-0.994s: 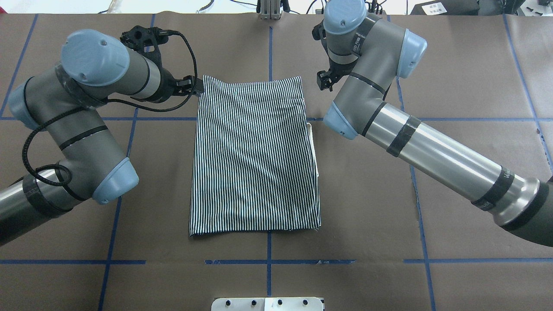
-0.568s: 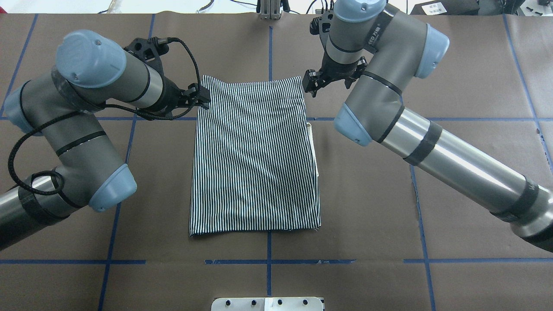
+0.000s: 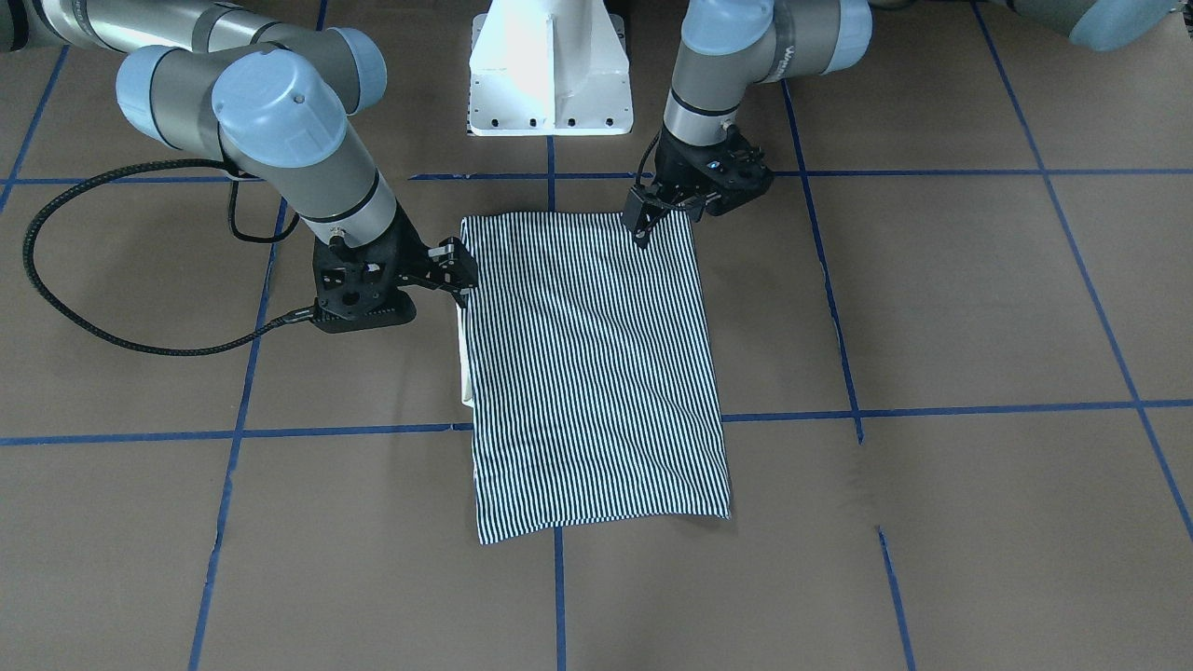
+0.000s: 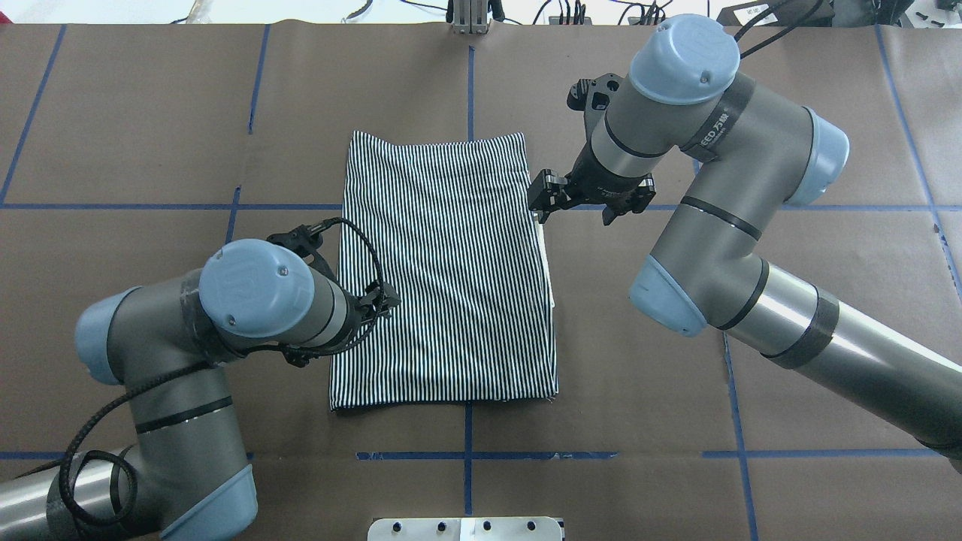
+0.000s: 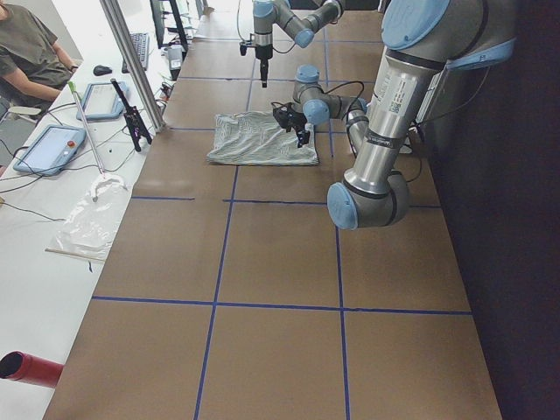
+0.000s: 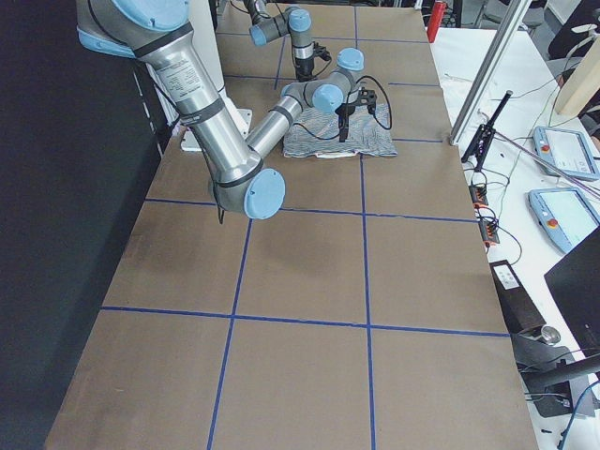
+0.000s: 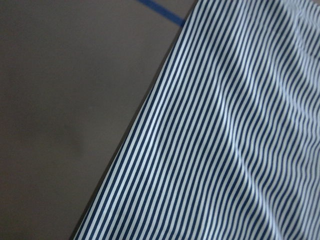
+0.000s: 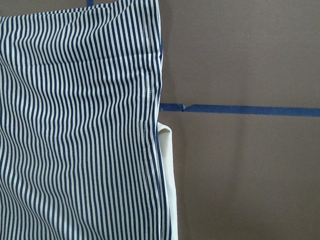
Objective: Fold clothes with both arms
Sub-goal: 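Lift the right gripper off the far corner while the left moves to the near corner, then move the right gripper to the shirt's near corner beside the left gripper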
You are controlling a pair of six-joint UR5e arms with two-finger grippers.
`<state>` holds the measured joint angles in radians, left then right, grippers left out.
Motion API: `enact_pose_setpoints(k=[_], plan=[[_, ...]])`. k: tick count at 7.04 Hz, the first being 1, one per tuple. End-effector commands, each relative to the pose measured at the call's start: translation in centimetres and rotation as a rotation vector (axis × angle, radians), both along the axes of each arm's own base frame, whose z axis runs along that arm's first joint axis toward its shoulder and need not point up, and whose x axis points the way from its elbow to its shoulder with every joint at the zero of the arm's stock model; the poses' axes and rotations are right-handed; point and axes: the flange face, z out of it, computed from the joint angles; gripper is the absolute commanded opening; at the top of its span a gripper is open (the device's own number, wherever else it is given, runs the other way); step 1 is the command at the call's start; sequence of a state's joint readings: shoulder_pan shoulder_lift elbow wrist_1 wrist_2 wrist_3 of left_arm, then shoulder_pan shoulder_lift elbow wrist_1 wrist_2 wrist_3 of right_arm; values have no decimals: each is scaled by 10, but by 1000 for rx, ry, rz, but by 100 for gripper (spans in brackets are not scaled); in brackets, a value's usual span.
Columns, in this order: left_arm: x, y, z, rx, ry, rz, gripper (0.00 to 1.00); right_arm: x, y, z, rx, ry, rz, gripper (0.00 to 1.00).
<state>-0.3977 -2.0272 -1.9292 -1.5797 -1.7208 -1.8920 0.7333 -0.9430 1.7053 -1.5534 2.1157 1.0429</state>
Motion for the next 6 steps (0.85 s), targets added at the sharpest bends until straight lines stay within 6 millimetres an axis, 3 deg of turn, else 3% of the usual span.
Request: enact_pose_setpoints(k=[1,3,4,6], plan=[[13,30,27,-53,-59,-35,98,-6,3,1,-7,2,-3,100],[20,39,33,-67,-68,-31,98,-6,2,0,-5,2,-2,100],[33,57,39,-91,-78,-16,98,-6,2,0,-5,2,-2,100],[41,63,44,-98,-92,-8,96,-6,2,-1,-4,1,-2,100]])
